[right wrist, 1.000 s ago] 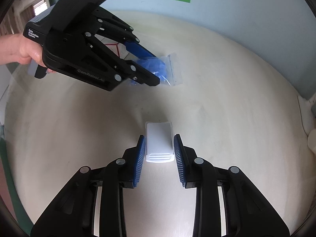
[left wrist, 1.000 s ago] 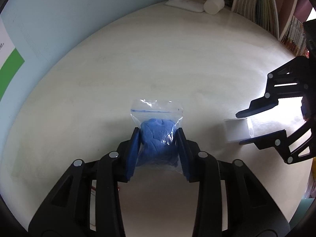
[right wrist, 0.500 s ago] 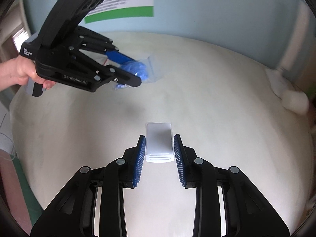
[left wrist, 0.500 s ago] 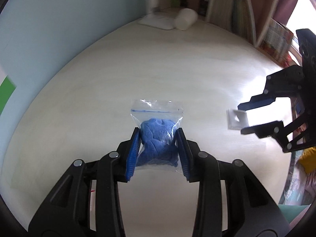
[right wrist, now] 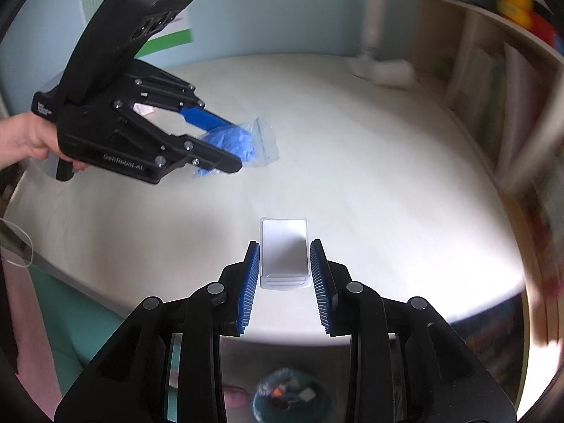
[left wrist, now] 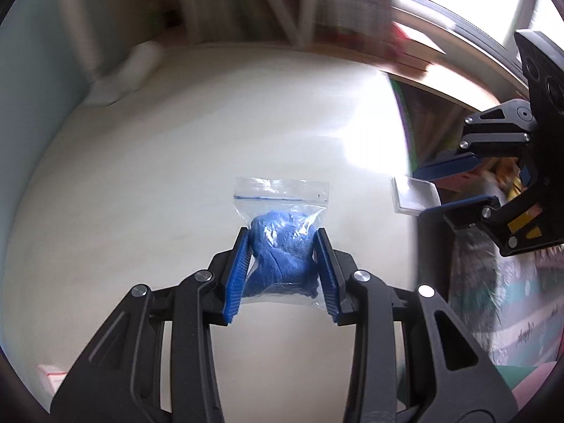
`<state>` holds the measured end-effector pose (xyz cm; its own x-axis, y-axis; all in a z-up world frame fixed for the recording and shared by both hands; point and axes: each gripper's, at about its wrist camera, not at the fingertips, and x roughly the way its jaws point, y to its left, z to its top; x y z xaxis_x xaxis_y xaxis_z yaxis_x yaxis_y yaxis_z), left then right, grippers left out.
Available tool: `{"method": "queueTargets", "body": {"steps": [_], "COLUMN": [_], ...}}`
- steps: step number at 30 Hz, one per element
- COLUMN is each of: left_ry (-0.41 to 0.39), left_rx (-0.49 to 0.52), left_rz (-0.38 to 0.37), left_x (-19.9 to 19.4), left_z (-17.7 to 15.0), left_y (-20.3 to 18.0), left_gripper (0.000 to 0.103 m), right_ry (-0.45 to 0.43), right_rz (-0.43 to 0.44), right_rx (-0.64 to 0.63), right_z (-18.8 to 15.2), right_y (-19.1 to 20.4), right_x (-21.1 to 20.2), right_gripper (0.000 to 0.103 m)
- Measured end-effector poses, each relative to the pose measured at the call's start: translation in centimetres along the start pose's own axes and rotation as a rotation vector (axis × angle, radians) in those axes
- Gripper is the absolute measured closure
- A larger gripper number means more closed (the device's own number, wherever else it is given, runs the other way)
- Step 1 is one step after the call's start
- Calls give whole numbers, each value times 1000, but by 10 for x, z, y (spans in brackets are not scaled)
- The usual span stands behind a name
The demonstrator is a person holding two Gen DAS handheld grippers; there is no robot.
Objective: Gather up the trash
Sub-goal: 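Carry the blue bag and white card over to the wastebasket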
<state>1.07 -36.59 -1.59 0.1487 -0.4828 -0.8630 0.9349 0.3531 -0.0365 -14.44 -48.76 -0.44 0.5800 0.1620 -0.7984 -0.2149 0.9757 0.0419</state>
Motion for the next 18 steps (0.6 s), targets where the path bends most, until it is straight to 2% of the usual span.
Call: {"method": "queueTargets", "body": {"steps": [7,12,18], "left_ry": [43,98,192], "left_rx": [141,232,291], "left_rz": [-128,-201,-247], "left_x": [30,56,94], "left_z": [21,15,0], "left_y": [-126,-208,-258], "left_gripper": [69,68,68], "right_ry": [18,70,115], "right_rz": [-72,-101,-94], "right_rx": [156,258,366], "right_z": [-97,-174,-234], "right_y": [-37,-51,-51], "right_x": [-62,-85,-95], "right_gripper": [72,72,72]}}
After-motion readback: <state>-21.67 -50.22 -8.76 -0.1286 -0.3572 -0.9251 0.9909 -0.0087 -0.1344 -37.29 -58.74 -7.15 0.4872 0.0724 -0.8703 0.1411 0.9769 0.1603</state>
